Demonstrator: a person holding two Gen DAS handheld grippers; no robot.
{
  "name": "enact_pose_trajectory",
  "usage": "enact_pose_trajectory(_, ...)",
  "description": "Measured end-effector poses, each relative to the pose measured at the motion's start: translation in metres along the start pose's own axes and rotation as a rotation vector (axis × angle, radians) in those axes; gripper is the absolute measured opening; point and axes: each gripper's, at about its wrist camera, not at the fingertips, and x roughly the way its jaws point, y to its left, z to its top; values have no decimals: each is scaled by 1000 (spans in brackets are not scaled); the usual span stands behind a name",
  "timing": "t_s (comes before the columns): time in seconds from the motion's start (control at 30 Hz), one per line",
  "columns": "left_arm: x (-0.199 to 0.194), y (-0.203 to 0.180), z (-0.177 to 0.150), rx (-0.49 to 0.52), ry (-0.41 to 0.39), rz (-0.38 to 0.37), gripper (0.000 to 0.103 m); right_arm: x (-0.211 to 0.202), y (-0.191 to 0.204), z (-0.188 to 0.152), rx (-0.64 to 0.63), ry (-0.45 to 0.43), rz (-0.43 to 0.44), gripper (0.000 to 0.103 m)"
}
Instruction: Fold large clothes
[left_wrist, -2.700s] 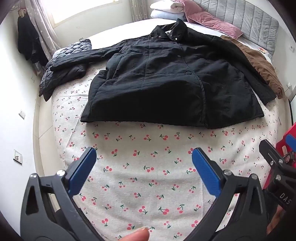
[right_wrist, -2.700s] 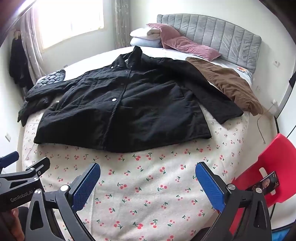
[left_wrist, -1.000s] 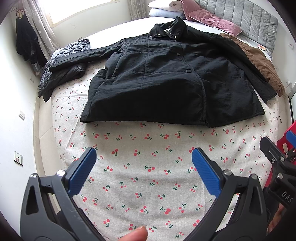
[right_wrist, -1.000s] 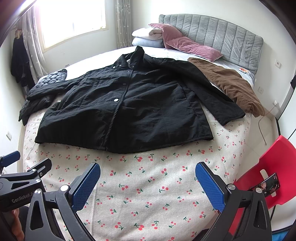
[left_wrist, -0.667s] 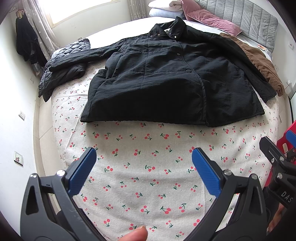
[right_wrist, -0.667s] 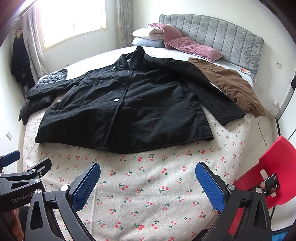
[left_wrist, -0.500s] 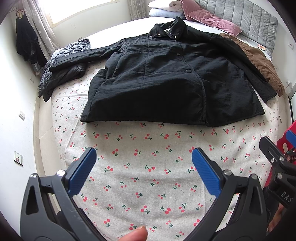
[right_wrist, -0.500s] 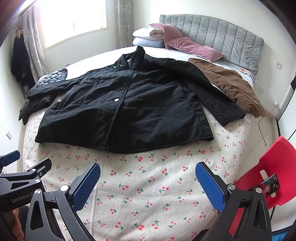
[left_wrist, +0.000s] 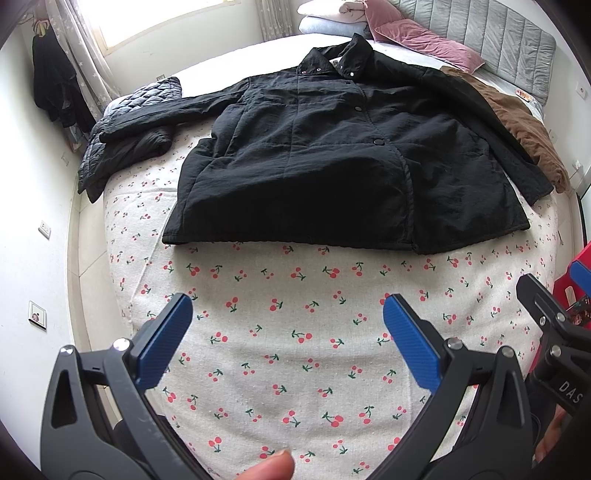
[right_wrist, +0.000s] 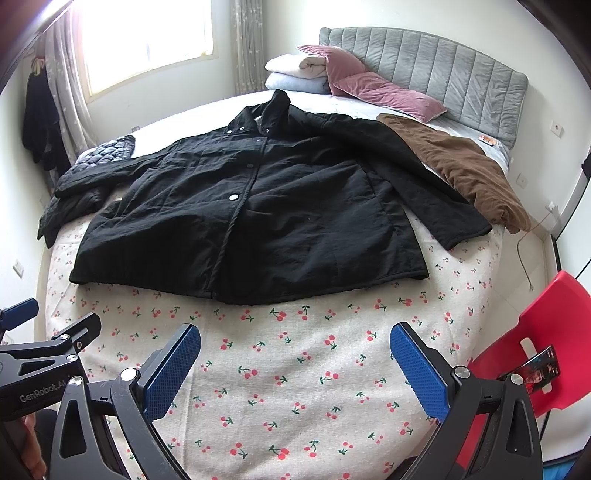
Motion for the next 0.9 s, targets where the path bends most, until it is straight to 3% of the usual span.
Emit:
enact_pose_trajectory(0.37,10,5,6,5,-3,3,103,10,0,3,-12,13,0,103)
enact_pose_trajectory(0.47,17,10,9,-2,5,-27,103,15,-1,7,-18,17,-9,103)
enact_pose_trajectory(0.63,23,20,13,3,-48,-68,103,26,-8,13,-31,39,-4,103)
enact_pose_trajectory(0.9,37,41,32,54,-11,-111,103,53,-26,25,-70,100,30,103)
